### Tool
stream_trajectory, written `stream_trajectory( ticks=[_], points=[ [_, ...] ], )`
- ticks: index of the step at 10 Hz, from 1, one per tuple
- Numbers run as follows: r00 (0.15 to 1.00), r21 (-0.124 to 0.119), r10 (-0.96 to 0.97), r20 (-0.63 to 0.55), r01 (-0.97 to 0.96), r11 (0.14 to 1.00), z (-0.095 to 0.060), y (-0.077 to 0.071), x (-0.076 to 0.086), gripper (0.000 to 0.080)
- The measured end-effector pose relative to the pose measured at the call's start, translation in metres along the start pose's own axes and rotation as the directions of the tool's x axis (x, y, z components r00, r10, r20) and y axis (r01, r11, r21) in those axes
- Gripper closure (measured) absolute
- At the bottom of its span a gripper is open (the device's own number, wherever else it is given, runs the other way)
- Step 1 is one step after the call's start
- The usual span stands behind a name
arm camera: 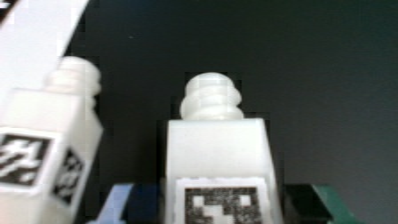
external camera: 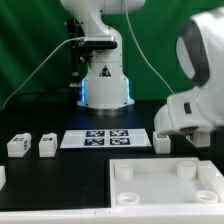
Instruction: Assemble one leg
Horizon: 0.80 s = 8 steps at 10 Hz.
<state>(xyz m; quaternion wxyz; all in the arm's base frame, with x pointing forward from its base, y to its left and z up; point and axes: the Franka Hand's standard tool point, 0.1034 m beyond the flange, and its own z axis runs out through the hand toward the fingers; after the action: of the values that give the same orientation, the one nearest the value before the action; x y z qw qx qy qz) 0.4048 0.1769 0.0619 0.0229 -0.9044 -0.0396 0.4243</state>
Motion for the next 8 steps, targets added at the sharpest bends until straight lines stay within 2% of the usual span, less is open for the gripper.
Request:
stream_trajectory(
  ticks=[2,3,4,5,6,7,8],
  points=[
    [0.999,-0.004,-0.020,-0.047,0.020,1.000,-0.044,0.011,-0.028,0.0511],
    [0.998,-0.004,-0.015,-0.055,0.015,1.000,-0.054,0.015,-0.035,0.0511],
    [0.991,-0.011,-0.014,-0.135,0.013,1.000,-0.071,0.017,-0.035,0.0511],
    [0.960,-0.024,-0.011,-0.279,0.005,1.000,-0.091,0.020,-0.045,0.0511],
    [0.945,-0.033,-0.005,-0.326,-0.006,0.999,-0.092,0.024,-0.060,0.0511],
    [0.907,-0.026,-0.008,-0.421,-0.003,1.000,-0.096,0.022,-0.051,0.0511],
    [0.850,-0.026,-0.012,-0.527,-0.002,1.000,-0.100,0.022,-0.049,0.0511]
  ],
)
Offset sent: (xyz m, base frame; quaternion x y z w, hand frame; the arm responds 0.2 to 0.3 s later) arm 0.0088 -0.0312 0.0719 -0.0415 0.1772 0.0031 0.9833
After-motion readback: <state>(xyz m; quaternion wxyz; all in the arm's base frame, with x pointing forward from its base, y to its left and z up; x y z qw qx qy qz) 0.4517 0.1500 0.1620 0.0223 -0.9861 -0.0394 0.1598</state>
